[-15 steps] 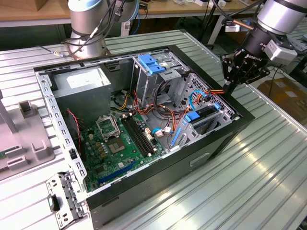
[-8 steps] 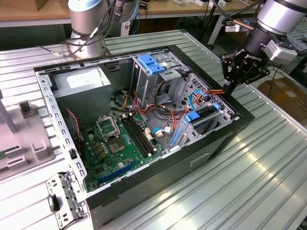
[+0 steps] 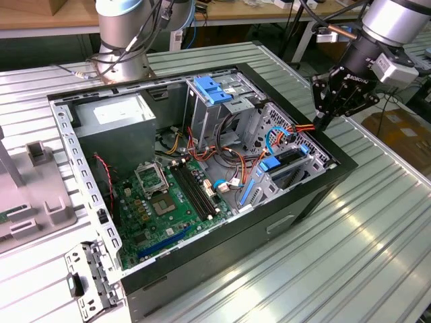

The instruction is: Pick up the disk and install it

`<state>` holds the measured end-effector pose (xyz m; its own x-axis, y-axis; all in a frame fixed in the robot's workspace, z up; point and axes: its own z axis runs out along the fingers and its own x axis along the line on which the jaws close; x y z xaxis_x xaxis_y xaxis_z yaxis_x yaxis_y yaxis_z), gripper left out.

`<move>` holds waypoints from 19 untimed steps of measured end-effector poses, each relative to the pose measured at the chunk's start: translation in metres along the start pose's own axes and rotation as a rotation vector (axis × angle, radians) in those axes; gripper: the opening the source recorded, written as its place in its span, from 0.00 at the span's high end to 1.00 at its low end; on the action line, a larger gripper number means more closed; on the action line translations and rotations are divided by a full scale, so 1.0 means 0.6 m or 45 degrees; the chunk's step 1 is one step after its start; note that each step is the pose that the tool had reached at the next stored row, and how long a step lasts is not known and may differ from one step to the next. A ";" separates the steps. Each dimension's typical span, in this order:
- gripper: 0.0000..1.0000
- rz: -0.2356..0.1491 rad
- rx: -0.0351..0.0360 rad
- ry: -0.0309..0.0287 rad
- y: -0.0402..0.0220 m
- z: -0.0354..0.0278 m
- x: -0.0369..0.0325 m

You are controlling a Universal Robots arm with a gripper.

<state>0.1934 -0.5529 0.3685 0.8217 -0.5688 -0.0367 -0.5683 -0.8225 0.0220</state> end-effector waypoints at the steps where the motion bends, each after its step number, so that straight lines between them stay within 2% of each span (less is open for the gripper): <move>1: 0.83 0.000 0.0016 -0.0011 0.000 -0.001 0.000; 7: 0.83 -0.001 0.0135 -0.0093 0.003 -0.001 -0.001; 19: 0.83 -0.001 0.0218 -0.0151 0.023 0.000 -0.008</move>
<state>0.1816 -0.5616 0.3690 0.8217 -0.5679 -0.0485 -0.5683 -0.8228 0.0048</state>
